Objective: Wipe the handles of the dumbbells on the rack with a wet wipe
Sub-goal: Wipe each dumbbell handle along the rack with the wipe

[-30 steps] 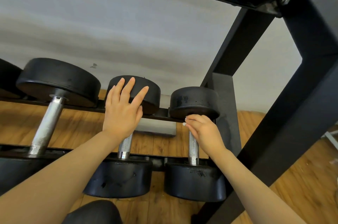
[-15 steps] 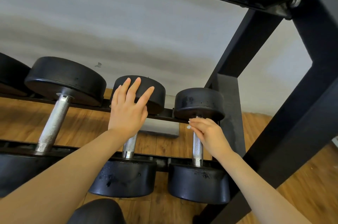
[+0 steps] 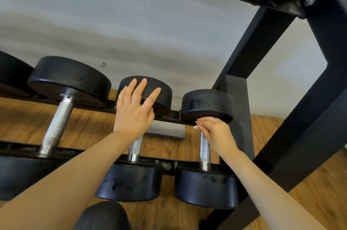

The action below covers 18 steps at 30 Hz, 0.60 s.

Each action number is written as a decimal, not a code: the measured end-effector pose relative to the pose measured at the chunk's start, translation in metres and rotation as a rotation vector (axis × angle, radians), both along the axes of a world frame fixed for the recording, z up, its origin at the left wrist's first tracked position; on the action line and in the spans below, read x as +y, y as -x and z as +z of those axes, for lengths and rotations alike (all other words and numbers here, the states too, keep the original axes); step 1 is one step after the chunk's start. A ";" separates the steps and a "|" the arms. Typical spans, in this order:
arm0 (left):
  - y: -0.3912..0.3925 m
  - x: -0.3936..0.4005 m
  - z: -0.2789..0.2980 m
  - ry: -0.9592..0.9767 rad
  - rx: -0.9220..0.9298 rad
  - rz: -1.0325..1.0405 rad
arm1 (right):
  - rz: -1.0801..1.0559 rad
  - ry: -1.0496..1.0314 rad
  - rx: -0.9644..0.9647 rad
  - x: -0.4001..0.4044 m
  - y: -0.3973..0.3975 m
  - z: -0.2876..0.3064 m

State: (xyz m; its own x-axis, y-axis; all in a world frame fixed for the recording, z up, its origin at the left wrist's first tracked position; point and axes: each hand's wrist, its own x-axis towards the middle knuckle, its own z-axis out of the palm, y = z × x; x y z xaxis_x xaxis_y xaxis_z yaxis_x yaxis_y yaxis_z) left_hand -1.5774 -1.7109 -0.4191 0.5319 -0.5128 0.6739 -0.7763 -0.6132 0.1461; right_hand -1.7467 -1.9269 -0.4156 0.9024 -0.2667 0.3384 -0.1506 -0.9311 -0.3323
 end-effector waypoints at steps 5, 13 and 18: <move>0.000 0.000 0.000 -0.002 -0.003 -0.008 | 0.037 0.011 -0.005 0.005 0.009 -0.003; -0.001 0.000 0.000 -0.006 0.003 -0.007 | -0.062 0.001 -0.030 0.008 0.003 -0.002; -0.001 0.000 0.000 -0.014 0.009 -0.005 | 0.072 -0.011 0.045 0.002 0.014 0.000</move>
